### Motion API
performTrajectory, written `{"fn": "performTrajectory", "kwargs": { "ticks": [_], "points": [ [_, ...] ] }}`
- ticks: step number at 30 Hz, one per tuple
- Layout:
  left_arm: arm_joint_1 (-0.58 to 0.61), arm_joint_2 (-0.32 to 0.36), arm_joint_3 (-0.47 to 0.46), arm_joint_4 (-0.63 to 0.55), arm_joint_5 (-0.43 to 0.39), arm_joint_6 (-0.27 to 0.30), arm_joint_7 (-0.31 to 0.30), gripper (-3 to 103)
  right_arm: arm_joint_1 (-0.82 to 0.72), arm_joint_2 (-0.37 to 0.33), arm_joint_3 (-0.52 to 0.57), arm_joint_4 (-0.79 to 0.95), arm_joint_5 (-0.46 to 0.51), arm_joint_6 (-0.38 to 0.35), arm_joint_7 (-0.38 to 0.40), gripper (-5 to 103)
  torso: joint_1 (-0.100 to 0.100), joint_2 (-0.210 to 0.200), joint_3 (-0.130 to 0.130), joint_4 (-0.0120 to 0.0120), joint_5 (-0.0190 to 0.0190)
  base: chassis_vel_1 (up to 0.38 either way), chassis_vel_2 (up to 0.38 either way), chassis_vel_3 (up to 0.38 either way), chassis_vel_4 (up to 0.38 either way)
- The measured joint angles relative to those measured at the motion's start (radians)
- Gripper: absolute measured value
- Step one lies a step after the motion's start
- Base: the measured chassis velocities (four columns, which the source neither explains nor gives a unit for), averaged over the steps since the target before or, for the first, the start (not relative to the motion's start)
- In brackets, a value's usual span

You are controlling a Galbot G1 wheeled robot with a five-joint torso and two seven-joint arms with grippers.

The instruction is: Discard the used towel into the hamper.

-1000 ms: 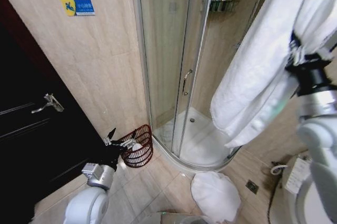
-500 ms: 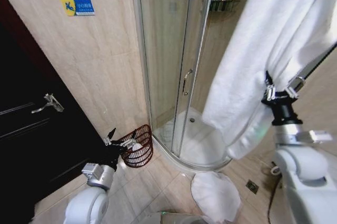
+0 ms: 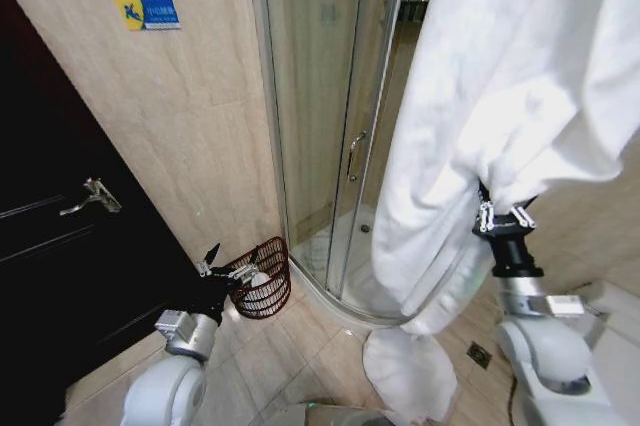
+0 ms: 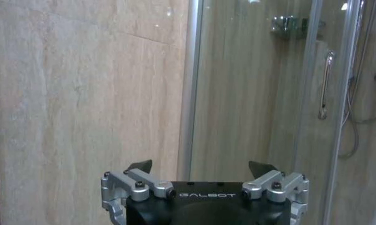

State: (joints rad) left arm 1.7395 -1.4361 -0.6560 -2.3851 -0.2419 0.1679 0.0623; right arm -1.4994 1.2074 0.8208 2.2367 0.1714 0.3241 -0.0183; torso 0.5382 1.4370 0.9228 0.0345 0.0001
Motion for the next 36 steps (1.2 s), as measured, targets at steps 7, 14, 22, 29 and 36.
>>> {"fn": "performTrajectory", "kwargs": {
  "ticks": [7,14,22,29,36],
  "points": [
    [0.0,0.0,0.0,0.0,0.0,0.0,0.0,100,-0.037,0.026,-0.006,0.055,-0.033,0.038,-0.007,8,0.0,0.0,0.0,0.0001,-0.0001,0.0,0.0,0.0,0.0],
    [0.0,0.0,0.0,0.0,0.0,0.0,0.0,100,-0.044,0.024,0.009,0.137,-0.082,0.061,-0.002,8,0.0,0.0,0.0,0.0001,-0.0003,0.0,0.0,0.0,0.0],
    [0.0,0.0,0.0,0.0,0.0,0.0,0.0,100,-0.037,0.009,0.022,0.186,-0.084,0.052,0.017,8,0.0,0.0,0.0,0.0002,-0.0006,0.0,0.0,0.0,0.0],
    [0.0,0.0,0.0,0.0,0.0,0.0,0.0,100,-0.036,-0.006,0.029,0.233,-0.039,0.014,0.037,8,0.0,0.0,0.0,0.0001,-0.0001,0.0,0.0,0.0,0.0],
    [0.0,0.0,0.0,0.0,0.0,0.0,0.0,100,-0.034,-0.026,0.038,0.267,0.023,-0.028,0.058,8,0.0,0.0,0.0,0.0001,-0.0001,0.0,0.0,0.0,0.0]
  ]
}}
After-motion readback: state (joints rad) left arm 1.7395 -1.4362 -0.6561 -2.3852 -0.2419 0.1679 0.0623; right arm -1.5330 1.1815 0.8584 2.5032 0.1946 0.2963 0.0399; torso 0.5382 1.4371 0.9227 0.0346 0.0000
